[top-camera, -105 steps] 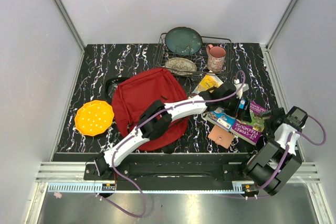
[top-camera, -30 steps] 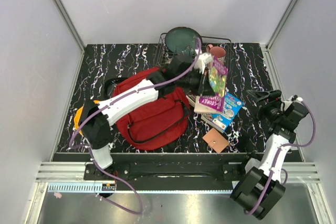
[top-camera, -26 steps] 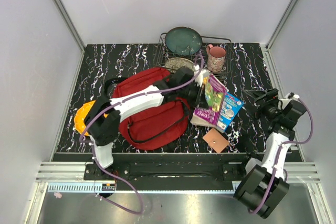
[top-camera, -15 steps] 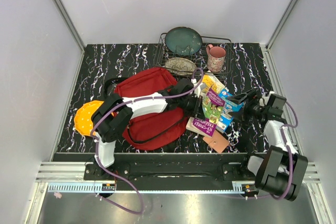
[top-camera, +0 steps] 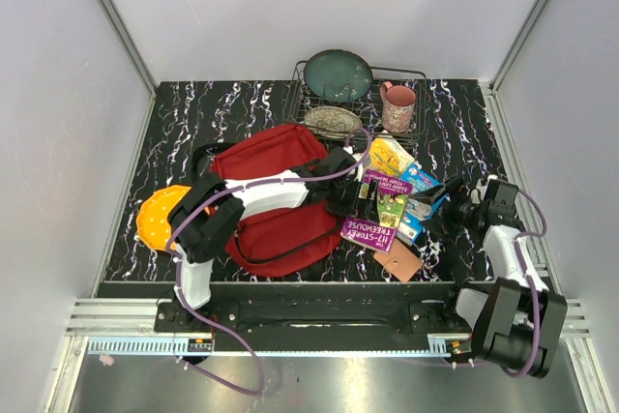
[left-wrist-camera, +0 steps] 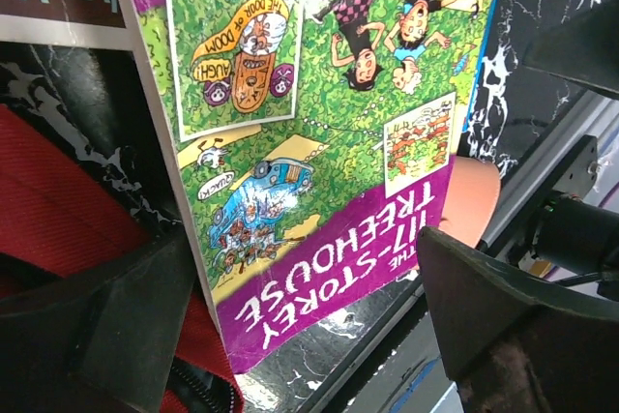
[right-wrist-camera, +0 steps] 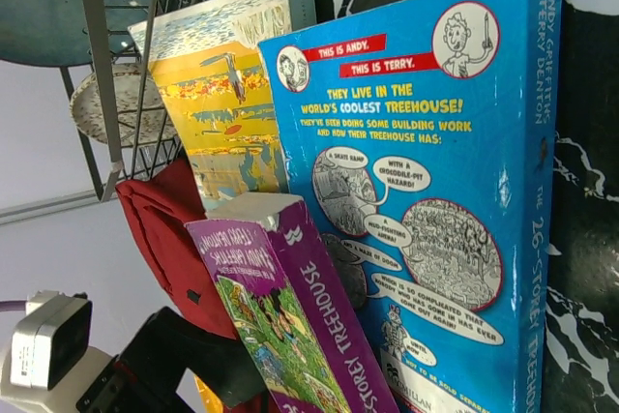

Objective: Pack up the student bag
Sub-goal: Place the book at the center of the board.

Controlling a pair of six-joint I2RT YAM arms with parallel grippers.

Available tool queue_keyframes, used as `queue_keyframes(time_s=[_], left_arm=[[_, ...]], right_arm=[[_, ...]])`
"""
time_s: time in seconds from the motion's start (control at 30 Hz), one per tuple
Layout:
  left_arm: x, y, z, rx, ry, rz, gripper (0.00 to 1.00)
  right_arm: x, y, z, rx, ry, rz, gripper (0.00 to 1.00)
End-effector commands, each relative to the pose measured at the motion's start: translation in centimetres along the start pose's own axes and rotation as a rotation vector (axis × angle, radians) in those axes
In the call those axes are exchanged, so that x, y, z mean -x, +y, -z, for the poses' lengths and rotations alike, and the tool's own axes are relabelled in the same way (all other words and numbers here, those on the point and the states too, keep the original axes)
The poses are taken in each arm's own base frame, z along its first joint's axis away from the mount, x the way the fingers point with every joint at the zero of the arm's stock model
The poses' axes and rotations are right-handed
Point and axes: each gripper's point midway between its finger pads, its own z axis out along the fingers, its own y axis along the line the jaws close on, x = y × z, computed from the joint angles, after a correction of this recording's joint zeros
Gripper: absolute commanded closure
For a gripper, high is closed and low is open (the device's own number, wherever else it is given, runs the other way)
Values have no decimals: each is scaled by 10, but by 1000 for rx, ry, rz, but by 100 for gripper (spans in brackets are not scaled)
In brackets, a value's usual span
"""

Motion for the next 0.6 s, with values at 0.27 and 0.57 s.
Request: queue_keyframes(time_s=[0.27,0.57], left_arm=[[-16,23,-27,15,67,11,1],[-28,15,-29,-69,82,52,9]], right_arm=[[-38,-13,10,1,50,52,4],[-51,-21,-10,-5,113,53,11]])
